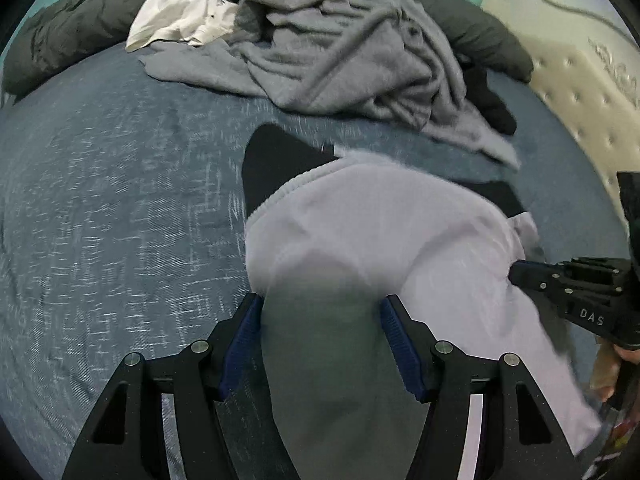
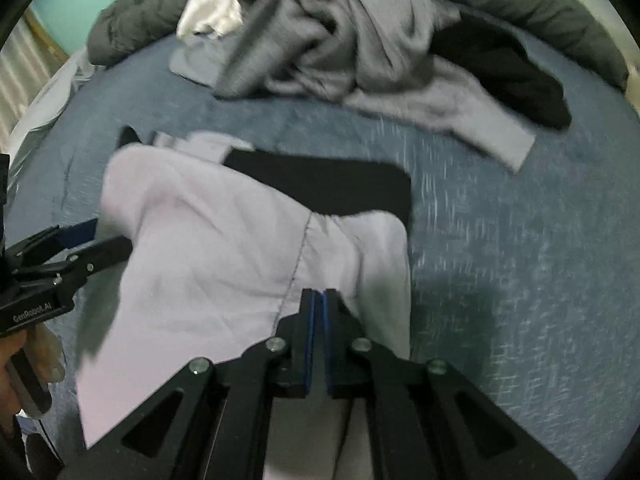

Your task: Fold clothes

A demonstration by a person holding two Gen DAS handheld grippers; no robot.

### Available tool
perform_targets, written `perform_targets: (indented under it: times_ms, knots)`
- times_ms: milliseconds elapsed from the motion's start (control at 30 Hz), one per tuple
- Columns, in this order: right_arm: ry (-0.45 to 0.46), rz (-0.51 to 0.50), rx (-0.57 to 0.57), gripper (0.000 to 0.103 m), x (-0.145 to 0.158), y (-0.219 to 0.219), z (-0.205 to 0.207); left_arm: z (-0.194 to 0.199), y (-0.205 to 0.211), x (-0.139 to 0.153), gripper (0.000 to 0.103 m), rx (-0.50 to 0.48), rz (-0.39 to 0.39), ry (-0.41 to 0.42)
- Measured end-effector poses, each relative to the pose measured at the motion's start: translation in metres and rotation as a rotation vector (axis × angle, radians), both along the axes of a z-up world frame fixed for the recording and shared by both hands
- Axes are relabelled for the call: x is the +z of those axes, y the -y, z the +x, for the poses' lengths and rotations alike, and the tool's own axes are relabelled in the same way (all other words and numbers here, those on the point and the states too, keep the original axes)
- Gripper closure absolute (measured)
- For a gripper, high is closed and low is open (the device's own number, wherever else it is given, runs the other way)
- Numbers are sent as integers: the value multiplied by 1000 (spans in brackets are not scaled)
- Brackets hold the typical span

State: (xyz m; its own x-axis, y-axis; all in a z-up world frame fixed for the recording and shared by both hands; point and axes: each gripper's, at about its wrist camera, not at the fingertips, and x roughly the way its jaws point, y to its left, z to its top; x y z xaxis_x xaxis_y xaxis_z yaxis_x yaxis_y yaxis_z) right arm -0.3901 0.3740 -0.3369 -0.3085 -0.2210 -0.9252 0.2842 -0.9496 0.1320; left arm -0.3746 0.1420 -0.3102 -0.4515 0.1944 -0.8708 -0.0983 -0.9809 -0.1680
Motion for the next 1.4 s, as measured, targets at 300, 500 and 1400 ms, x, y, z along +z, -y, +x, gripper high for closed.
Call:
perform_targets:
  times_ms: [300,500,1400]
  knots:
    - [-9,-29,11,101,26,-11,17,44,0,35,37,-6,-11,-35]
    - [-31,-114,78,101,64,-23,84,93,-24,36,37,-49,-24,-11]
    - [6,-190,-139,94,58,-76,149,155,-7,35,30,6,119,52]
